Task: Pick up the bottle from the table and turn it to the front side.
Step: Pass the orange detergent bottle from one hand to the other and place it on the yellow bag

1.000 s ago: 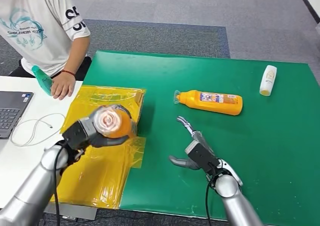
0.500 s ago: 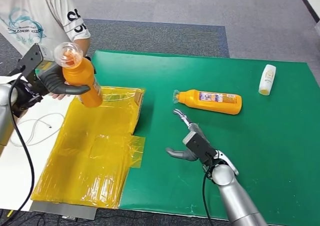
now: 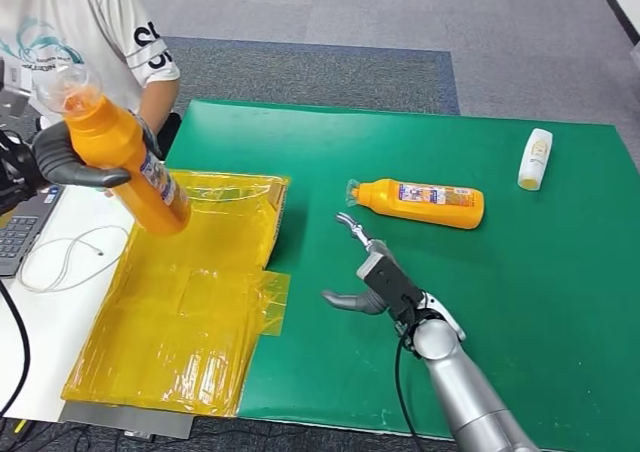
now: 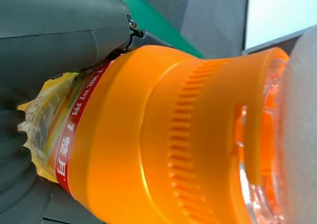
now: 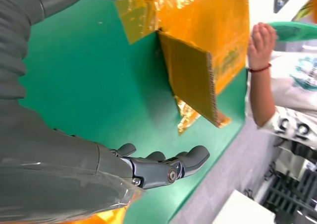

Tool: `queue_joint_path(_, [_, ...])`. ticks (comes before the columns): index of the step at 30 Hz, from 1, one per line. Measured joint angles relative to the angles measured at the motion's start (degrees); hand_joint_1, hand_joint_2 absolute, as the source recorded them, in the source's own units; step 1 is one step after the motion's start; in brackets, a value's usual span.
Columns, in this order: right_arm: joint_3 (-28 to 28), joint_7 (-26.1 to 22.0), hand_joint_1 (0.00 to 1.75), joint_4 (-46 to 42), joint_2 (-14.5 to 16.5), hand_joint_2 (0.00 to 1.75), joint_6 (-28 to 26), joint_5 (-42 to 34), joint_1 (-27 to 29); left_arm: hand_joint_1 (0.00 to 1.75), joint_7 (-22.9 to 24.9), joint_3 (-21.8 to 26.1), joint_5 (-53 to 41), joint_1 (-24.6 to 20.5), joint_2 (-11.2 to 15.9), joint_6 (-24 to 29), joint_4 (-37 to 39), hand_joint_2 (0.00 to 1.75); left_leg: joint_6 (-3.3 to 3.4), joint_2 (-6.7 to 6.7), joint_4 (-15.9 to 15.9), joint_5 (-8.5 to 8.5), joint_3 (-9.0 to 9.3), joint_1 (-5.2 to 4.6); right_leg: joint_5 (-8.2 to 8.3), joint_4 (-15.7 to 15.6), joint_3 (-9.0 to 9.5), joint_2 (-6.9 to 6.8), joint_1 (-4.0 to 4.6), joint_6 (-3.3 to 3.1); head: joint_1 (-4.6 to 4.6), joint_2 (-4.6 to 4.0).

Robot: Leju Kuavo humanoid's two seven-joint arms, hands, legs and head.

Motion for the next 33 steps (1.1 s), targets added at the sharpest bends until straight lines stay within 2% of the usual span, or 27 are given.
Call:
queue_joint_path(14, [-1.13, -0.46, 0.0, -3.77, 0.75, 1.75, -1.44, -0.78, 1.18, 1.75, -2.29, -1.19, -2.99, 9.26, 0.75, 1.91, -2.72, 1.75, -0.02, 0.0, 0.0, 0.02, -0.11, 0.0, 0.04, 0.0, -0.14, 0.01, 0.0, -0.03, 0.0, 0.01])
queue_joint_path(23, [-1.62, -0.9, 0.0, -4.72, 1.48, 1.75, -0.48, -1.44, 1.55, 1.75, -1.79, -0.73, -5.36, 10.63, 1.05, 0.92, -3.46, 1.75, -0.03, 0.0, 0.0, 0.03, -0.14, 0.03, 0.07, 0.0, -0.18, 0.01, 0.03, -0.06, 0.01, 0.01])
queue_joint_path(25, [-1.62, -0.96, 0.0, -4.69, 1.62, 1.75, 0.09, -1.83, 1.51, 1.75, 0.79, -1.8, -4.92, 9.0, 2.16, -1.14, -3.47, 1.75, -0.06, 0.01, 0.01, 0.05, -0.18, 0.09, 0.09, -0.01, -0.23, 0.01, 0.09, -0.1, 0.0, 0.01])
queue_joint_path(27, [-1.62, -1.04, 0.0, -4.55, 1.7, 1.75, 0.56, -2.21, 1.38, 1.75, 5.92, -4.25, -1.69, 5.04, 3.81, -3.7, -3.45, 1.75, -0.08, 0.01, 0.02, 0.07, -0.22, 0.13, 0.12, -0.02, -0.27, 0.0, 0.14, -0.14, -0.01, 0.01])
queue_joint_path(30, [-1.59, -1.19, 0.0, -3.82, 1.9, 1.75, 0.91, -2.68, 0.99, 1.75, 14.64, -9.6, 6.47, -3.24, 5.75, -5.62, -3.39, 1.75, -0.07, -0.01, 0.02, 0.1, -0.25, 0.15, 0.13, -0.02, -0.24, -0.03, 0.15, -0.15, -0.01, 0.01])
queue_joint_path(33, [-1.5, -1.22, 0.0, -2.75, 2.21, 1.75, 1.03, -2.95, 0.53, 1.75, 20.65, -16.81, 13.97, -11.95, 7.05, -5.09, -3.6, 1.75, -0.09, -0.01, 0.02, 0.12, -0.25, 0.15, 0.15, -0.01, -0.23, 0.0, 0.16, -0.16, -0.01, 0.01])
